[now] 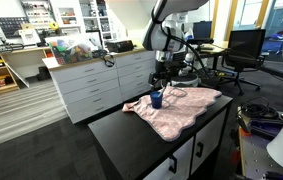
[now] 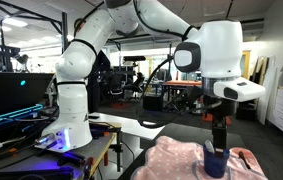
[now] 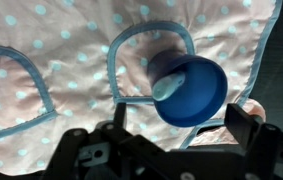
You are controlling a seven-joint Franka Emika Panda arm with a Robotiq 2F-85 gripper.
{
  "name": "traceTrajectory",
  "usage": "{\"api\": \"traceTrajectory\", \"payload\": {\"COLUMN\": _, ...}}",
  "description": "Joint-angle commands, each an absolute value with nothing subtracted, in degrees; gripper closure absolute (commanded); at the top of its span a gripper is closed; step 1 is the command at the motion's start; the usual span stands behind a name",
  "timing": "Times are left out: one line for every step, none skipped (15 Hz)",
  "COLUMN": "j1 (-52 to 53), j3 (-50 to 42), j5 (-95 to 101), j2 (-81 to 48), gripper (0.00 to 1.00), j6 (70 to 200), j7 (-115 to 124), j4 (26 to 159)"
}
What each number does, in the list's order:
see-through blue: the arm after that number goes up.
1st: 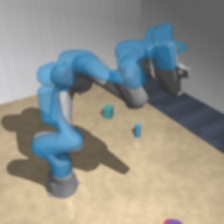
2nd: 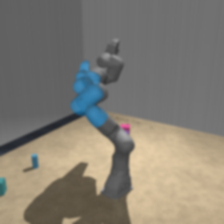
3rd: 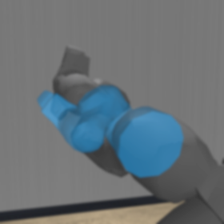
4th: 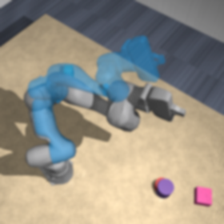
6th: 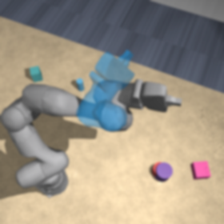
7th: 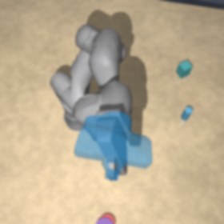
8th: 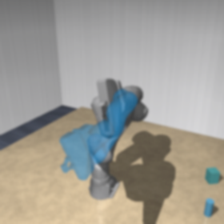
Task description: Remove the marker the blue cup and place it on the apron
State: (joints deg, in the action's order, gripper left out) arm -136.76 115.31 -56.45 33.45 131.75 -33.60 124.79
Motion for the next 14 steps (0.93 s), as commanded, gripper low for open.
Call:
{"api": "traceTrajectory", "payload": {"j1": -136.3, "j3": 114.9, "j5": -56.7, "j2": 33.6, "gripper": 0.00, "j6": 131.6, "j7": -33.7, "j4": 124.9}}
{"api": "traceTrajectory", "payload": {"j1": -136.3, "j3": 114.8, "j5": -56.5, "j2": 33.5, "gripper": 0.00, "j6": 131.2, "j7": -33.5, "j4": 124.8}}
{"api": "traceTrajectory", "payload": {"j1": -136.3, "j3": 114.7, "j5": -56.4, "j2": 33.5, "gripper": 0.00, "j6": 131.2, "j7": -33.3, "j4": 124.7}}
{"api": "traceTrajectory", "payload": {"j1": -136.2, "j3": 114.5, "j5": -56.3, "j2": 33.5, "gripper": 0.00, "j6": 131.2, "j7": -33.1, "j4": 124.7}}
{"api": "traceTrajectory", "payload": {"j1": -136.1, "j3": 114.4, "j5": -56.1, "j2": 33.6, "gripper": 0.00, "j6": 131.1, "j7": -32.9, "j4": 124.6}}
{"api": "traceTrajectory", "payload": {"j1": -136.0, "j3": 114.3, "j5": -55.9, "j2": 33.7, "gripper": 0.00, "j6": 131.0, "j7": -32.7, "j4": 124.5}}
{"api": "traceTrajectory", "payload": {"j1": -135.8, "j3": 114.0, "j5": -55.4, "j2": 33.9, "gripper": 0.00, "j6": 130.8, "j7": -32.1, "j4": 124.3}}
{"api": "traceTrajectory", "payload": {"j1": -135.7, "j3": 113.8, "j5": -55.2, "j2": 33.9, "gripper": 0.00, "j6": 130.7, "j7": -32.0, "j4": 124.2}}
{"api": "traceTrajectory", "payload": {"j1": -135.6, "j3": 113.5, "j5": -54.7, "j2": 34.0, "gripper": 0.00, "j6": 130.5, "j7": -31.5, "j4": 124.1}}
{"api": "traceTrajectory", "payload": {"j1": -135.4, "j3": 113.3, "j5": -54.1, "j2": 34.1, "gripper": 0.00, "j6": 130.4, "j7": -31.1, "j4": 124.0}}
{"api": "traceTrajectory", "payload": {"j1": -135.4, "j3": 113.1, "j5": -53.7, "j2": 34.0, "gripper": 0.00, "j6": 130.3, "j7": -30.8, "j4": 123.8}}
{"api": "traceTrajectory", "payload": {"j1": -135.3, "j3": 113.0, "j5": -53.2, "j2": 34.0, "gripper": 0.00, "j6": 130.3, "j7": -30.3, "j4": 123.6}}
{"api": "traceTrajectory", "payload": {"j1": -135.3, "j3": 112.9, "j5": -52.5, "j2": 34.1, "gripper": 0.00, "j6": 130.1, "j7": -29.6, "j4": 123.4}}
{"api": "traceTrajectory", "payload": {"j1": -135.3, "j3": 112.9, "j5": -51.9, "j2": 34.0, "gripper": 0.00, "j6": 130.0, "j7": -29.2, "j4": 123.2}}
